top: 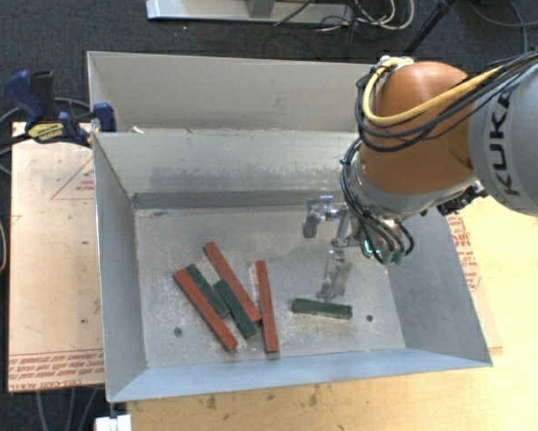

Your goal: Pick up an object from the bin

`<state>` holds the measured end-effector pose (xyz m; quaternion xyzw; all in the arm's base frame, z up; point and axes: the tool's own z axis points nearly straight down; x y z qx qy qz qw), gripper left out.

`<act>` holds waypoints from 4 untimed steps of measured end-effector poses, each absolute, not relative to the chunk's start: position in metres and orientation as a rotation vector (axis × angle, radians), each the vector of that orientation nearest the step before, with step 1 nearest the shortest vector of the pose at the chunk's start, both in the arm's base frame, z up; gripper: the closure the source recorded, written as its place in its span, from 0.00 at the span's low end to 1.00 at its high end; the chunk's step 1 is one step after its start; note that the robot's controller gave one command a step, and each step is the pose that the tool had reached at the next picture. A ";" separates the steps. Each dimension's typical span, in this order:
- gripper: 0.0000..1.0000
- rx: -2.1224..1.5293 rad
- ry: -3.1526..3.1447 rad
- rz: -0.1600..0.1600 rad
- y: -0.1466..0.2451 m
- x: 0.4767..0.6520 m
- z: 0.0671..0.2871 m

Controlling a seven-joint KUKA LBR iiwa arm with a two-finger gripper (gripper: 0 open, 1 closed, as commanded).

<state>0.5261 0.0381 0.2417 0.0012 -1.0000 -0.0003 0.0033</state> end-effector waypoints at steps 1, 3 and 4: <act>0.00 0.749 -3.058 0.001 0.020 0.562 0.280; 0.00 1.221 -2.894 -0.004 0.059 0.542 0.075; 1.00 1.221 -2.899 -0.002 0.059 0.544 0.077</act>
Offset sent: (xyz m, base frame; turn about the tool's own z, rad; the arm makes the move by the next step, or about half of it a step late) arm 0.0342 -0.0178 0.0377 -0.4813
